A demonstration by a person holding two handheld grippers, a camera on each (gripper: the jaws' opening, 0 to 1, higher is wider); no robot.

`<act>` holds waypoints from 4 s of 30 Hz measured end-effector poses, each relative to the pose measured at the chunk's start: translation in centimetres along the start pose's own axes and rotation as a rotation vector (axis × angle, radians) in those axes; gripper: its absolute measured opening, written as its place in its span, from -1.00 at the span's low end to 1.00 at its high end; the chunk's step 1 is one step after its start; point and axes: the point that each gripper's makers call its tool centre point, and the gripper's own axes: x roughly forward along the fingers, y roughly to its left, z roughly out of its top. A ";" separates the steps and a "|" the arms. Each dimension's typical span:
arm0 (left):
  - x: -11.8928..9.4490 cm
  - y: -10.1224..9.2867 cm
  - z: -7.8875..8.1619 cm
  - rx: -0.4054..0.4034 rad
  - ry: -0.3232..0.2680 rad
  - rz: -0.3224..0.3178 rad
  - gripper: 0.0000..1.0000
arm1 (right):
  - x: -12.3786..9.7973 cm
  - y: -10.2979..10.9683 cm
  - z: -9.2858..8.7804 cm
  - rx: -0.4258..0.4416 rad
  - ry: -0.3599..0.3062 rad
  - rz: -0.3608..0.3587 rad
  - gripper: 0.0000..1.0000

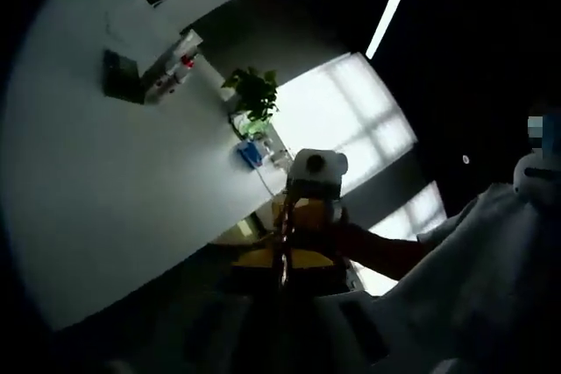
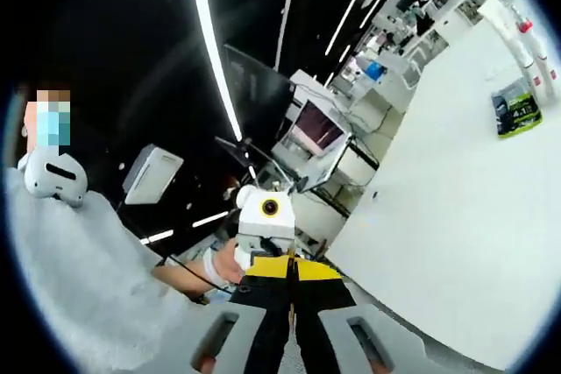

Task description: Arrange the skincare products in the storage area until every visible bottle or jar stands upright without overlapping.

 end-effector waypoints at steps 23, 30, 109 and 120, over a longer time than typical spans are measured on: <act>-1.5 -0.6 1.4 -0.096 -0.073 -0.027 -1.00 | 0.9 0.9 -0.6 0.119 -0.061 0.039 -1.00; -1.7 -0.8 1.2 -0.103 -0.070 -0.037 -1.00 | 1.0 1.0 -0.8 0.137 -0.033 0.032 -1.00; -1.7 8.7 9.8 -0.255 -0.176 0.164 -1.00 | -6.3 -16.4 -5.6 -0.861 0.505 -0.932 -0.71; -1.1 11.4 12.1 -0.258 -0.176 0.210 -1.00 | -6.3 -16.5 -6.2 -0.859 0.532 -0.937 -0.72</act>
